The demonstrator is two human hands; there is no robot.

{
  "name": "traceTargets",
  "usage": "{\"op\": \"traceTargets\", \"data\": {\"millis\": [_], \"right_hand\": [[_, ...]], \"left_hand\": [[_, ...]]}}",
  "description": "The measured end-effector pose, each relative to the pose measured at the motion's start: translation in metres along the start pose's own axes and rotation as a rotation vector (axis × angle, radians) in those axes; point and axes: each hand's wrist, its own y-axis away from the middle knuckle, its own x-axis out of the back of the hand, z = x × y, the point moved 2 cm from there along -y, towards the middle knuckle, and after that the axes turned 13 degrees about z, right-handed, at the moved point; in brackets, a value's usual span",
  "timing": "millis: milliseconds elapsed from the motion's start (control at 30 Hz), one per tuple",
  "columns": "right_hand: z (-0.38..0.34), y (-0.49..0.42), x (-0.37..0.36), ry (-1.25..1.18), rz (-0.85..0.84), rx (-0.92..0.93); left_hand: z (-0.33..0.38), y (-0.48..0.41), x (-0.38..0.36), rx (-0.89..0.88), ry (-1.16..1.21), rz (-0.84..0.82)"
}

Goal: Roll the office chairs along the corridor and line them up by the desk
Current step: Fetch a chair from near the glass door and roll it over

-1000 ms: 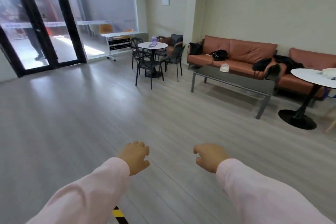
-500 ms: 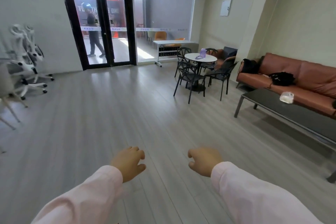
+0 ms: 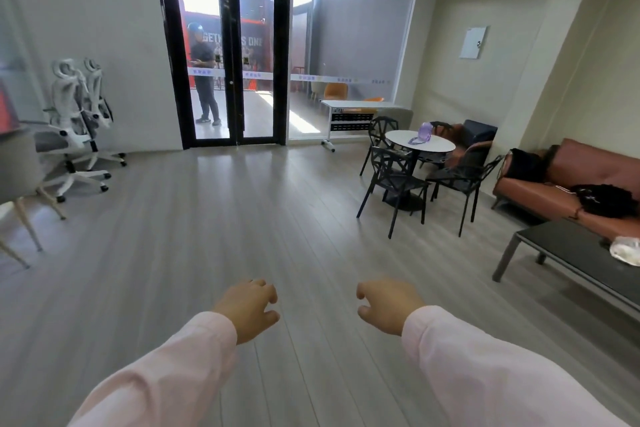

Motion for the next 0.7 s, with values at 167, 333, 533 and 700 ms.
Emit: {"op": "traceTargets", "data": {"millis": [167,333,533,700], "right_hand": [[0.005,-0.106,0.004,-0.005,0.012,0.005],[0.016,-0.212,-0.010,-0.013,-0.012,0.028],[0.032,-0.357,-0.031,-0.023,-0.019,0.105],[0.051,-0.505,-0.026,-0.048,0.030,0.174]], "left_hand": [[-0.046,-0.099,0.002,0.020,0.007,0.008],[-0.087,-0.183,-0.015,0.052,0.022,-0.015],[-0.140,-0.294,-0.036,0.113,-0.006,-0.033],[-0.186,-0.409,-0.029,0.229,-0.022,0.009]]}}
